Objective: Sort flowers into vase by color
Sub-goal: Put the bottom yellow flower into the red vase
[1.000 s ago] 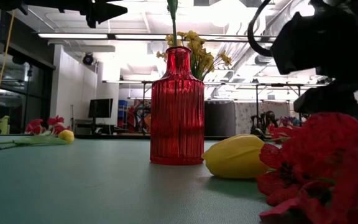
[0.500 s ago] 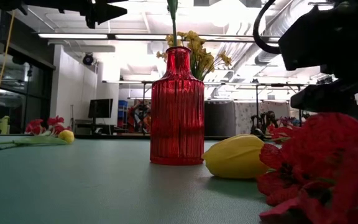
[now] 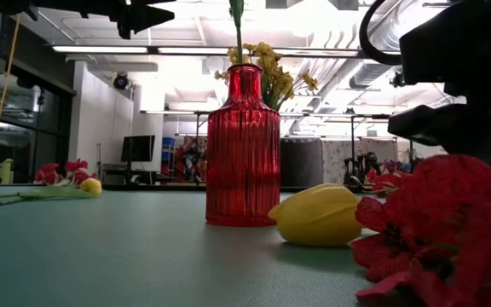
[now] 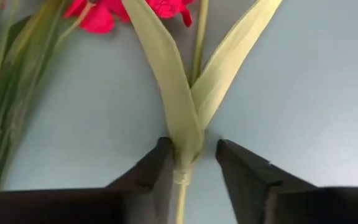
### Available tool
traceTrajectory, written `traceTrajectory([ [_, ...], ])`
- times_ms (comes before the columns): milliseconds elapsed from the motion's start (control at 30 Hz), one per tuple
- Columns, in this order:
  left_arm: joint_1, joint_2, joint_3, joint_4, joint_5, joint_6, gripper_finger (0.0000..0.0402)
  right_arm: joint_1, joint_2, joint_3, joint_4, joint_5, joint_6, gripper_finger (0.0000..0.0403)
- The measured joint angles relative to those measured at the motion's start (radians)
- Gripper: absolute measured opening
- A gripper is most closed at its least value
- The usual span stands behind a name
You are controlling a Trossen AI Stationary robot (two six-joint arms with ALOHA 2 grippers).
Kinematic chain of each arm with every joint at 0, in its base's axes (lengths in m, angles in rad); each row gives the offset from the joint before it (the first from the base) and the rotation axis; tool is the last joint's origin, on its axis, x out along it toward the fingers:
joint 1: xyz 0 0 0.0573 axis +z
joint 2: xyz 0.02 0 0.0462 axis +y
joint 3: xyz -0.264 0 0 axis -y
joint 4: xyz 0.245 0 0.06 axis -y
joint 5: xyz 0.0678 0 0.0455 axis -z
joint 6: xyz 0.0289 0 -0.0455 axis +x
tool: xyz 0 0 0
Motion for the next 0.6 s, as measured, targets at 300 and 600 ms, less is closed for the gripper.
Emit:
traceTrajectory([
  [300, 0.0, 0.0, 0.0, 0.0, 0.0, 0.0, 0.0261, -0.026, -0.027, 0.001, -0.047, 0.059, 0.002, 0.0012],
  [600, 0.0, 0.0, 0.0, 0.0, 0.0, 0.0, 0.0261, -0.051, -0.264, -0.014, -0.384, 0.349, 0.098, 0.0002],
])
